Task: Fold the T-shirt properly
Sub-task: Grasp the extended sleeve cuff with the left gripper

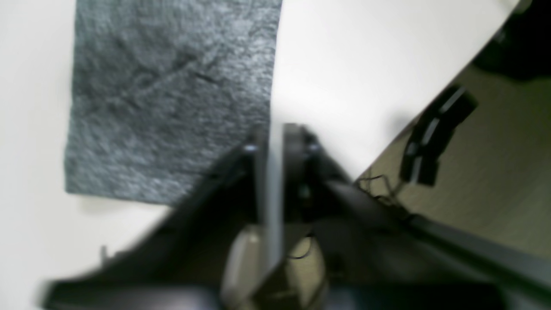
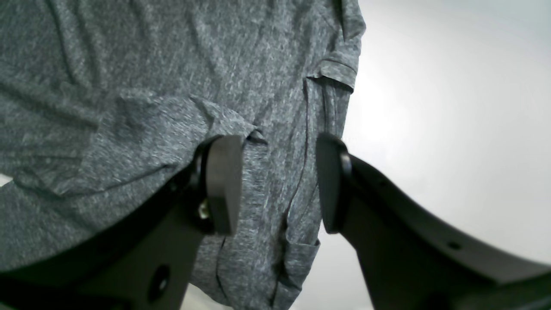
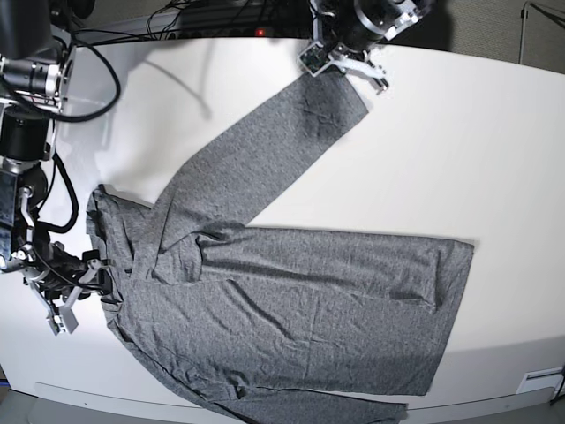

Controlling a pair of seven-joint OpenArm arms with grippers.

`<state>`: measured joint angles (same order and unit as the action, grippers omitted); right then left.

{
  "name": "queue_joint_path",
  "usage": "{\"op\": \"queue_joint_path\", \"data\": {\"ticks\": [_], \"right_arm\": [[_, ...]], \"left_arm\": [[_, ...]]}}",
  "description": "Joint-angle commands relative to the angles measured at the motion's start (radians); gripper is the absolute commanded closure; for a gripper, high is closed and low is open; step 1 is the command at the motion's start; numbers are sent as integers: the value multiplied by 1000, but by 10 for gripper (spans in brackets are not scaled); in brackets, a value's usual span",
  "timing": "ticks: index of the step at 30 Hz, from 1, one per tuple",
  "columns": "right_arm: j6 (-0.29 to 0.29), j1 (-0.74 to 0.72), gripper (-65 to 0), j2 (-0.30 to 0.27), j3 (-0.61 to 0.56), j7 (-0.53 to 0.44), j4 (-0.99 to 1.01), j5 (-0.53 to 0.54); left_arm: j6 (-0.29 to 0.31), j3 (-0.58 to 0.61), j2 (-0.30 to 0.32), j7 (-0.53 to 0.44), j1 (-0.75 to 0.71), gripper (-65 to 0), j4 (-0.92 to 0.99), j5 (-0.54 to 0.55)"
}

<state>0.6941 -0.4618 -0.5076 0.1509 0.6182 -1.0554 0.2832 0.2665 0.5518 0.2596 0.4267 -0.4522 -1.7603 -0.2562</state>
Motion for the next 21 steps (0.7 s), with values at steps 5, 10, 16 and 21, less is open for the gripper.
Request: {"op": "queue_joint_path", "data": {"ticks": [5,10,16,21], "right_arm": [[4,-31,-282,-16,-22,-10,-18,5],[4,-31,-282,-16,-89,-2,-18,5],[4,-31,-282,-16,-156,0,-18,5],[4,-31,-282,-16,-158,0,-18,5]], "left_arm": [[-5,0,2,21,45,0,-6,-101],[-10,-1,3,33,100,0,-6,-197],[-12,-1,7,103,171,0,-7,-216],[-12,-1,7,112,186,0,-25,-215]]}}
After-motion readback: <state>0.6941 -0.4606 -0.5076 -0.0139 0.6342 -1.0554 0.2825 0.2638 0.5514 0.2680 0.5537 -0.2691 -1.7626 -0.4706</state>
